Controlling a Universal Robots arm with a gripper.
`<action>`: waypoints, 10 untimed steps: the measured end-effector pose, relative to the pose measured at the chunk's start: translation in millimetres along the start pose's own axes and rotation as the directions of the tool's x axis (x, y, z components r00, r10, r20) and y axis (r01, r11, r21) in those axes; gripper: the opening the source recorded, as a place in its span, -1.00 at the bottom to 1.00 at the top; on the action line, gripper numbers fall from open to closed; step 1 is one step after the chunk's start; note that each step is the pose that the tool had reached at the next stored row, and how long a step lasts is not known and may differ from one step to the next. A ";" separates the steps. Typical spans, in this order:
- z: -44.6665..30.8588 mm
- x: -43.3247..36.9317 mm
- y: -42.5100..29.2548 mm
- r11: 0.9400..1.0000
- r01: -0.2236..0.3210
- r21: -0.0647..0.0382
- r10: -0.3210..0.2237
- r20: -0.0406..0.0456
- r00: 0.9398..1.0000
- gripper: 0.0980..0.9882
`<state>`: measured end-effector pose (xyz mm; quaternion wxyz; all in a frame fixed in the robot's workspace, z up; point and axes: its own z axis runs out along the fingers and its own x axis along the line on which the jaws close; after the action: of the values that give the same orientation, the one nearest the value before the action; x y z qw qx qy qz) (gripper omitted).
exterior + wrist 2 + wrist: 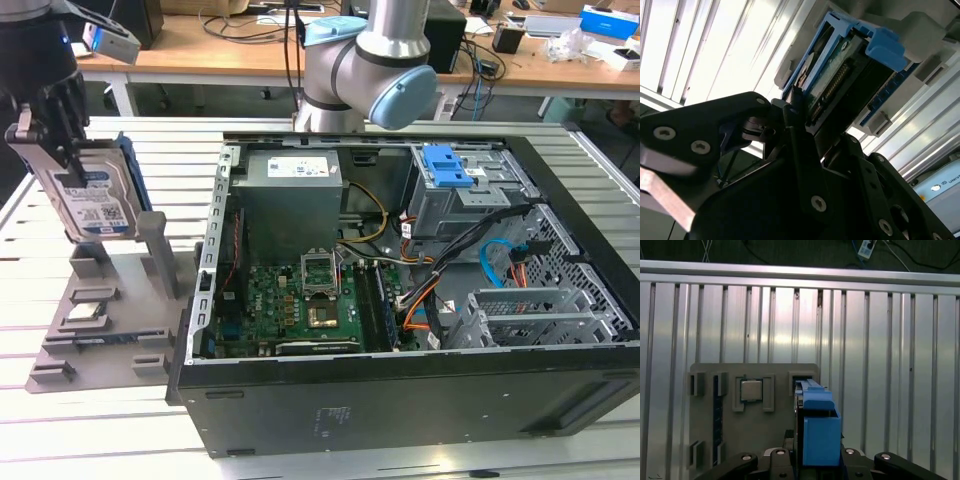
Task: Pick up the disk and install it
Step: 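Pick up the disk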
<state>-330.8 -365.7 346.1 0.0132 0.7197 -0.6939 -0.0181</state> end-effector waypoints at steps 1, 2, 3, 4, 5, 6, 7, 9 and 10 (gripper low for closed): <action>-0.6 -0.1 0.0 1.000 0.000 0.000 0.000 0.000 1.000 -0.40; -1.4 -0.1 0.1 1.000 0.000 0.000 0.000 0.000 1.000 -0.40; -2.0 -0.2 0.1 1.000 0.000 0.000 0.000 0.000 1.000 -0.40; -2.9 -0.2 0.1 1.000 0.000 0.000 0.000 0.000 1.000 -0.40; -3.3 -0.3 0.1 1.000 0.000 0.000 0.000 0.000 1.000 -0.40; -4.2 -0.3 0.1 1.000 0.000 0.000 0.000 0.000 1.000 -0.40; -4.8 -0.4 0.1 1.000 0.000 0.000 0.000 0.000 1.000 -0.40; -7.3 -0.6 0.2 1.000 0.000 0.000 0.000 0.000 1.000 -0.40; -8.2 -0.7 0.2 1.000 0.000 0.000 0.000 0.000 1.000 -0.40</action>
<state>-330.6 -365.0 354.3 0.0132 0.7197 -0.6939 -0.0181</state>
